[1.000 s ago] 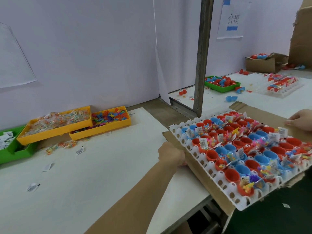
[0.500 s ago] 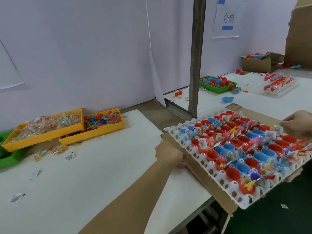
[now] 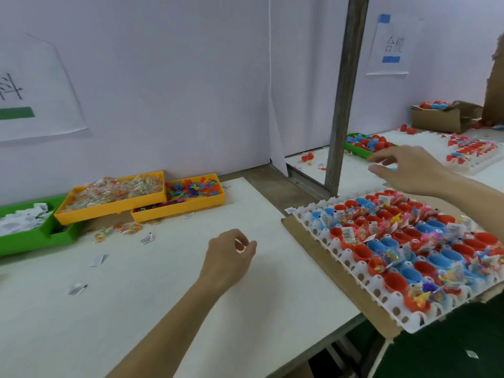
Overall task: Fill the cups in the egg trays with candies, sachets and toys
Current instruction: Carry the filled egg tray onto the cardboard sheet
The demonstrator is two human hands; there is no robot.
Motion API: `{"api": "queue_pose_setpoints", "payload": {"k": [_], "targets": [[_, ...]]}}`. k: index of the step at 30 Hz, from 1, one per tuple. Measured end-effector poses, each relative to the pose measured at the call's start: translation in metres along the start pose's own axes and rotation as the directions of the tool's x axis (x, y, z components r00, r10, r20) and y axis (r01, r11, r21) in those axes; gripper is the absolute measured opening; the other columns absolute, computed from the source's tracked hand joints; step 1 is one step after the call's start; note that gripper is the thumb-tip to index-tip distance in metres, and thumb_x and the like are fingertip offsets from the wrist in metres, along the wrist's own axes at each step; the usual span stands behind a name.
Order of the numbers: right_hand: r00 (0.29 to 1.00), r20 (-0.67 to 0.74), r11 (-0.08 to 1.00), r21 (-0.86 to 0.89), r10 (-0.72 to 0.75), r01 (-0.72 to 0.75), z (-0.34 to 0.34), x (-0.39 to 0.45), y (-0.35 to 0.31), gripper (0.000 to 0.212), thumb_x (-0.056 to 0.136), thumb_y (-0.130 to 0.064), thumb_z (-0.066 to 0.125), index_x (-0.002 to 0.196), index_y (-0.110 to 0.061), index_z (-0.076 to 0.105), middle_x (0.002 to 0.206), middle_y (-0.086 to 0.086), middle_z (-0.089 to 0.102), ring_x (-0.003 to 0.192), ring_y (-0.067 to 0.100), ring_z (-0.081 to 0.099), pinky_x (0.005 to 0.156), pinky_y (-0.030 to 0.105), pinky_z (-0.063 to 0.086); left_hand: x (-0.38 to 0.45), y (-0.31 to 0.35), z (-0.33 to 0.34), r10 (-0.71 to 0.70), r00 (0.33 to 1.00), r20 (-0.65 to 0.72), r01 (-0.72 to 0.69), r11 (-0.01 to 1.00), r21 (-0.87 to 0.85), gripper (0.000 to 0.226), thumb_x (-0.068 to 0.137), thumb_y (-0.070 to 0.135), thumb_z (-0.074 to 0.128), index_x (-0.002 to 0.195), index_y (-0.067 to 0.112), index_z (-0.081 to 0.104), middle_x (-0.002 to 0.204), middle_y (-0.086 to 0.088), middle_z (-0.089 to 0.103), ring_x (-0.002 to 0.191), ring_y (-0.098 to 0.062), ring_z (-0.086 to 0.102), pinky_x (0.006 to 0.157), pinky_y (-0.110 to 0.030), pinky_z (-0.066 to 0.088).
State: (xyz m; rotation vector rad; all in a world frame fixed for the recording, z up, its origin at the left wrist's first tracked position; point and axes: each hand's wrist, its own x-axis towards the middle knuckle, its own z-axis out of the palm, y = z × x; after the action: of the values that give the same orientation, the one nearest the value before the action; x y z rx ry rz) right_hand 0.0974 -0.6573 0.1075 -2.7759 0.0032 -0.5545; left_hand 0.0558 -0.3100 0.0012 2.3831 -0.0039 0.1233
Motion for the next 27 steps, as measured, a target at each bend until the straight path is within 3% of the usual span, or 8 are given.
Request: {"api": "queue_pose_setpoints", "payload": {"k": [3,6,9,12,16,19,22,27], "targets": [[0.986,-0.020,0.981,0.093,-0.167,0.168,0.018,-0.002,-0.069,0.029,0.098,-0.029,0.060,0.123,-0.016,0.068,0.118,0.005,0.070,0.093,0.012,0.058,0.079,0.024,0.047,-0.010,-0.031,-0.045,-0.011,1.000,-0.012,0.012,0.998,0.057,0.022,0.093,0.045,0.062,0.105,0.026,0.063,0.111,0.008,0.063,0.100,-0.011,0.059,0.063,-0.015,0.040],[0.955,0.081,0.937,0.229,-0.287,0.262,0.041,-0.015,-0.140,0.025,0.098,-0.029,0.061,0.120,-0.021,0.070,0.109,-0.006,0.070,0.086,0.001,0.058,0.075,0.014,0.042,-0.023,-0.065,-0.092,-0.069,0.995,-0.065,0.079,0.984,0.157,0.024,0.094,0.046,0.059,0.106,0.026,0.065,0.112,0.007,0.066,0.098,-0.012,0.060,0.075,-0.025,0.047],[0.904,0.248,0.908,0.328,-0.347,0.259,0.073,-0.035,-0.199,0.023,0.098,-0.034,0.059,0.117,-0.027,0.070,0.103,-0.013,0.067,0.092,-0.002,0.061,0.082,0.020,0.047,-0.040,-0.101,-0.134,-0.156,0.978,-0.139,0.186,0.952,0.244,0.023,0.094,0.047,0.056,0.101,0.027,0.065,0.107,0.004,0.070,0.094,-0.017,0.062,0.083,-0.034,0.054],[0.855,0.336,0.878,0.412,-0.395,0.244,0.114,-0.064,-0.250,0.027,0.099,-0.034,0.056,0.124,-0.028,0.065,0.120,-0.009,0.066,0.110,0.008,0.061,0.100,0.030,0.049,-0.065,-0.133,-0.158,-0.146,0.975,-0.167,0.198,0.913,0.357,0.024,0.099,0.042,0.050,0.114,0.026,0.056,0.116,0.002,0.068,0.103,-0.021,0.062,0.088,-0.036,0.052],[0.811,0.308,0.810,0.498,-0.498,0.308,0.168,-0.102,-0.310,0.043,0.104,-0.027,0.048,0.147,-0.029,0.044,0.157,-0.010,0.036,0.146,0.011,0.030,0.119,0.027,0.023,-0.089,-0.165,-0.167,-0.016,0.976,-0.219,0.124,0.864,0.488,0.039,0.104,0.038,0.036,0.140,0.024,0.039,0.139,0.002,0.054,0.123,-0.022,0.054,0.099,-0.035,0.044],[0.776,0.322,0.778,0.541,-0.542,0.319,0.202,-0.126,-0.349,0.051,0.105,-0.033,0.043,0.154,-0.031,0.031,0.165,-0.009,0.018,0.152,0.010,0.013,0.120,0.027,0.013,-0.094,-0.188,-0.169,-0.021,0.970,-0.240,0.161,0.798,0.581,0.048,0.104,0.044,0.029,0.148,0.023,0.032,0.154,0.003,0.039,0.146,-0.018,0.028,0.115,-0.035,0.027],[0.749,0.379,0.795,0.519,-0.543,0.314,0.230,-0.144,-0.369,0.053,0.105,-0.042,0.038,0.156,-0.035,0.025,0.166,-0.010,0.013,0.153,0.009,0.008,0.124,0.031,0.011,-0.092,-0.209,-0.182,-0.109,0.953,-0.282,0.268,0.734,0.623,0.055,0.104,0.047,0.029,0.152,0.022,0.027,0.162,-0.001,0.024,0.151,-0.019,0.014,0.121,-0.040,0.016],[0.785,0.312,0.787,0.521,-0.535,0.330,0.245,-0.148,-0.365,0.047,0.104,-0.041,0.040,0.151,-0.038,0.034,0.164,-0.012,0.020,0.151,0.009,0.017,0.122,0.030,0.018,-0.087,-0.232,-0.230,-0.143,0.911,-0.387,0.398,0.547,0.736,0.042,0.098,0.032,0.049,0.135,0.015,0.045,0.140,-0.011,0.049,0.130,-0.029,0.044,0.109,-0.044,0.039]]}}
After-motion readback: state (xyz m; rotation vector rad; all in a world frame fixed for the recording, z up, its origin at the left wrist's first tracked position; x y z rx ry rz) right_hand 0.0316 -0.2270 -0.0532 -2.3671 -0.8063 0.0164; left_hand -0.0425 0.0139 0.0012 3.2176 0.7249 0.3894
